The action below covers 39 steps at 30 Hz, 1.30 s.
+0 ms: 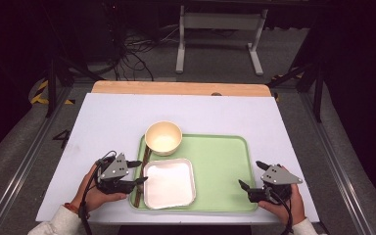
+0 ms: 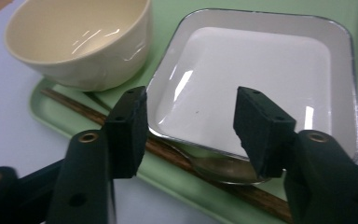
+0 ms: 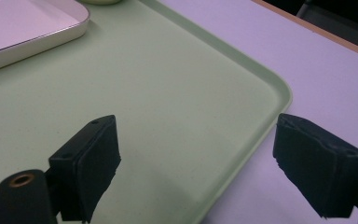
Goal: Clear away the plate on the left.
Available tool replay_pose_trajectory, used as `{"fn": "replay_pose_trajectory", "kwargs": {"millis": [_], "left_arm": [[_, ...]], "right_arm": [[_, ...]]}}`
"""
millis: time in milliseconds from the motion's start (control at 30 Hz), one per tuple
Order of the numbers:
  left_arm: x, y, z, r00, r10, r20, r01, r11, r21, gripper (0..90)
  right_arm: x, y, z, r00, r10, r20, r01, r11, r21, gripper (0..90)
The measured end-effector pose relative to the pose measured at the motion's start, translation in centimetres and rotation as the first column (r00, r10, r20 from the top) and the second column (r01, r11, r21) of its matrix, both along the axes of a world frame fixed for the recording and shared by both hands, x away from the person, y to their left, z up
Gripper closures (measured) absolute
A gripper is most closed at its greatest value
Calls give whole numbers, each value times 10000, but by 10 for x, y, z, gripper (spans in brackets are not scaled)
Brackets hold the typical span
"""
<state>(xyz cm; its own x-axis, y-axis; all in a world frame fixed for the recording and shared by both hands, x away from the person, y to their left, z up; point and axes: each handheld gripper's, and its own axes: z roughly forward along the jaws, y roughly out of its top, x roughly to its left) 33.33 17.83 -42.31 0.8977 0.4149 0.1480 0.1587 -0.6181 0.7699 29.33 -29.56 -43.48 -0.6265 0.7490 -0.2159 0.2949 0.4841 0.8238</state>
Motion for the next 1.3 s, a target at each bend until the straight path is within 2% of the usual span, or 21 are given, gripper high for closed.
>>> {"fn": "replay_pose_trajectory", "kwargs": {"millis": [367,467,567,700,800,867,967,1167,1300], "left_arm": [[8,16,-1,9972,698,261,-698,9976,-11,369],[11,25,-1,9944,1015,281,-1009,9947,-215,349],[13,32,-1,9918,1215,397,-1207,9924,-221,316],[15,43,-2,9863,1619,321,-1604,9860,-456,284],[18,49,-3,9827,1795,452,-1782,9835,-309,273],[21,55,-5,9810,1910,351,-1895,9810,-418,272],[24,63,-7,9746,2223,258,-2209,9741,-490,260],[24,73,-10,9647,2627,155,-2610,9628,-701,238],[22,79,-12,9610,2763,78,-2749,9583,-781,227]], "right_arm": [[3,-3,3,9997,-109,241,113,9998,-146,147],[5,-6,3,9994,-194,279,196,9998,-68,147],[6,-8,3,9990,-304,324,306,9995,-45,146],[7,-11,4,9984,-398,404,400,9992,-41,146],[7,-13,5,9980,-453,431,455,9990,-39,145],[8,-14,5,9976,-514,471,517,9986,-71,145],[8,-16,6,9965,-600,575,610,9980,-167,145],[9,-23,6,9941,-840,685,858,9960,-230,139],[9,-28,5,9921,-1044,696,1061,9941,-213,136]]}}
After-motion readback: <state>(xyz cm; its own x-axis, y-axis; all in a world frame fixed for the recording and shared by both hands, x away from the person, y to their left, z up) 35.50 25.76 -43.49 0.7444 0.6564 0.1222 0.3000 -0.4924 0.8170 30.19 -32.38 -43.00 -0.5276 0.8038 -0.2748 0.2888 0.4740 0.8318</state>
